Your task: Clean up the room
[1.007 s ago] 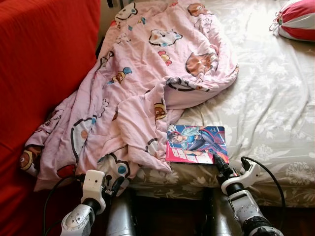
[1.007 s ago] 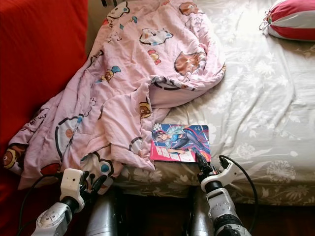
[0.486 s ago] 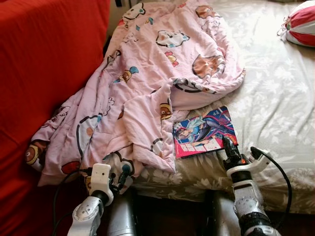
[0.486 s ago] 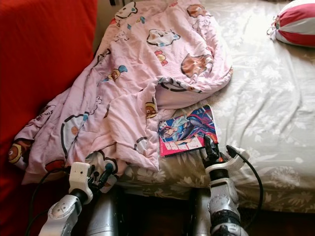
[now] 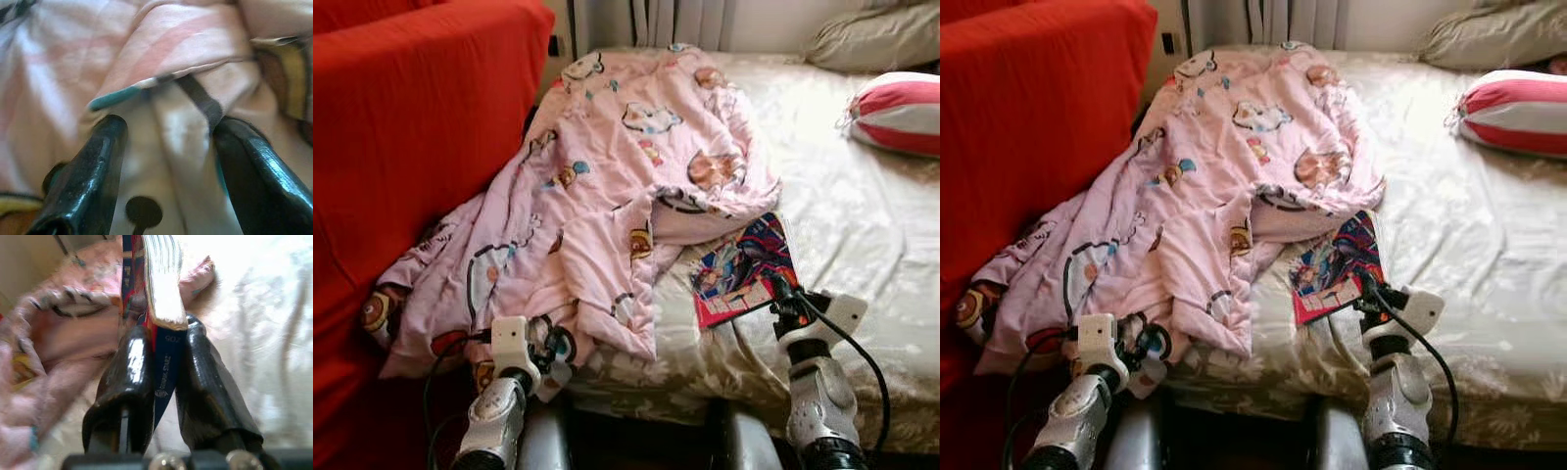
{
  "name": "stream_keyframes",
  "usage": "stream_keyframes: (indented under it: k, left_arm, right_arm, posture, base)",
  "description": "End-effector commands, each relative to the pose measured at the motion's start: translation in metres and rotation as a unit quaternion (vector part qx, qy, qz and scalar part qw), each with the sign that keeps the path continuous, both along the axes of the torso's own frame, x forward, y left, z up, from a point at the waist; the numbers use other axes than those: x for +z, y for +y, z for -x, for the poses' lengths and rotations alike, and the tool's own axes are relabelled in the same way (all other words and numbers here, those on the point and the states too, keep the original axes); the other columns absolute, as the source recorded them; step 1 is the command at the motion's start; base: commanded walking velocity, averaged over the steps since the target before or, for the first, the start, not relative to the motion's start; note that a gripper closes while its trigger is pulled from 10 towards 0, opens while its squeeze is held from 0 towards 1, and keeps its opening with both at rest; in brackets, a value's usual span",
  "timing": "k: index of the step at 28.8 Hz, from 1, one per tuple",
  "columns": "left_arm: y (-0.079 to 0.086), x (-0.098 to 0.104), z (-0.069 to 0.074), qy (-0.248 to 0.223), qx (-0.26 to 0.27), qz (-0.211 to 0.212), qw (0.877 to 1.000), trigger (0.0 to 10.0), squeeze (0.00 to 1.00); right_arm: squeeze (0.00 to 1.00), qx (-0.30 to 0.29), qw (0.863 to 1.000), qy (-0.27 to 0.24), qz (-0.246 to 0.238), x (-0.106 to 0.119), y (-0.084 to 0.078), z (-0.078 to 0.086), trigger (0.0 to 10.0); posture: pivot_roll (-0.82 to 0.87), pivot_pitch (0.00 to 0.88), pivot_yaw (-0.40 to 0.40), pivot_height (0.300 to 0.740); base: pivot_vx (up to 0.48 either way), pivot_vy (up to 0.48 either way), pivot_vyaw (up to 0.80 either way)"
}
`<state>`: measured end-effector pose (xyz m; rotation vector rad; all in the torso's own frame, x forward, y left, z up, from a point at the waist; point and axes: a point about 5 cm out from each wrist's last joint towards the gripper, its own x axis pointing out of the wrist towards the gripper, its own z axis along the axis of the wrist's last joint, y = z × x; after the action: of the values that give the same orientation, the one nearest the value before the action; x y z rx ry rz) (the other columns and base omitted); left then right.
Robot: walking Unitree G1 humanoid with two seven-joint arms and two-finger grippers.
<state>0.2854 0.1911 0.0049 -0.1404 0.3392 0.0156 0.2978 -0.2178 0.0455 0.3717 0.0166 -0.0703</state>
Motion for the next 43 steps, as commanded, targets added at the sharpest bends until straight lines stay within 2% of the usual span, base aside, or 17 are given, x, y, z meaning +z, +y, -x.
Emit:
stream_keyframes:
  k: [1, 2, 10, 13, 15, 18, 20, 23, 26, 33, 43]
  left_arm:
    - [0.005, -0.004, 0.002, 0.012, 0.014, -0.004, 1.0, 10.0, 0.0]
    - [0.005, -0.006, 0.003, 0.02, 0.016, 0.0, 1.0, 10.0, 0.0]
    - [-0.003, -0.017, 0.009, 0.058, 0.002, -0.008, 0.998, 10.0, 0.0]
    - [-0.004, -0.02, 0.01, 0.069, 0.007, -0.004, 0.998, 10.0, 0.0]
    - [-0.004, -0.025, 0.013, 0.086, 0.01, -0.007, 0.996, 10.0, 0.0]
    - [-0.002, -0.027, 0.015, 0.094, 0.014, -0.007, 0.995, 10.0, 0.0]
    - [-0.001, -0.028, 0.017, 0.1, 0.019, -0.008, 0.995, 10.0, 0.0]
    - [0.001, -0.03, 0.019, 0.107, 0.027, -0.007, 0.994, 10.0, 0.0]
    - [0.002, -0.032, 0.021, 0.114, 0.028, -0.009, 0.993, 10.0, 0.0]
    - [0.005, -0.031, 0.019, 0.113, 0.039, -0.009, 0.993, 10.0, 0.0]
    - [0.007, -0.033, 0.022, 0.123, 0.04, -0.012, 0.992, 10.0, 0.0]
  right_arm:
    - [0.0, -0.014, 0.998, 0.046, 0.029, -0.014, -0.009, 0.011, 10.0]
    - [0.0, -0.004, 0.998, 0.056, 0.042, -0.016, -0.006, 0.01, 10.0]
    - [0.0, -0.005, 0.998, 0.041, 0.047, -0.006, -0.002, -0.003, 10.0]
    - [0.0, 0.026, 0.997, 0.05, 0.049, -0.004, 0.007, -0.011, 10.0]
    - [0.0, 0.051, 0.994, 0.057, 0.073, -0.006, 0.012, -0.012, 10.0]
    - [0.0, 0.059, 0.993, 0.068, 0.075, -0.007, 0.012, -0.012, 10.0]
    - [0.0, 0.064, 0.992, 0.063, 0.087, -0.005, 0.012, -0.014, 10.0]
    - [0.0, 0.053, 0.994, 0.059, 0.079, -0.001, 0.01, -0.018, 10.0]
    - [0.0, 0.053, 0.992, 0.043, 0.104, 0.007, 0.014, -0.024, 10.0]
    - [0.0, 0.052, 0.994, 0.043, 0.089, 0.009, 0.024, -0.03, 10.0]
    - [0.0, 0.014, 0.994, 0.062, 0.093, 0.009, 0.019, -0.032, 10.0]
  posture:
    - [0.14, 0.0, -0.059, 0.574]
    - [0.14, 0.0, -0.054, 0.584]
    - [0.12, 0.0, -0.046, 0.634]
    - [0.1, 0.0, -0.043, 0.654]
    - [0.11, 0.0, -0.045, 0.669]
    - [0.1, 0.0, -0.047, 0.689]
    - [0.1, 0.0, -0.047, 0.699]
    - [0.1, 0.0, -0.045, 0.714]
    - [0.09, 0.0, -0.038, 0.739]
    - [0.09, 0.0, -0.039, 0.74]
    - [0.08, 0.0, -0.029, 0.74]
  base:
    - [0.0, 0.0, 0.0]
    - [0.0, 0.0, 0.0]
    - [0.0, 0.0, 0.0]
    - [0.0, 0.0, 0.0]
    - [0.0, 0.0, 0.0]
    - [0.0, 0.0, 0.0]
    - [0.0, 0.0, 0.0]
    - [0.0, 0.0, 0.0]
    - [0.0, 0.0, 0.0]
    - [0.0, 0.0, 0.0]
    - [0.0, 0.0, -0.15]
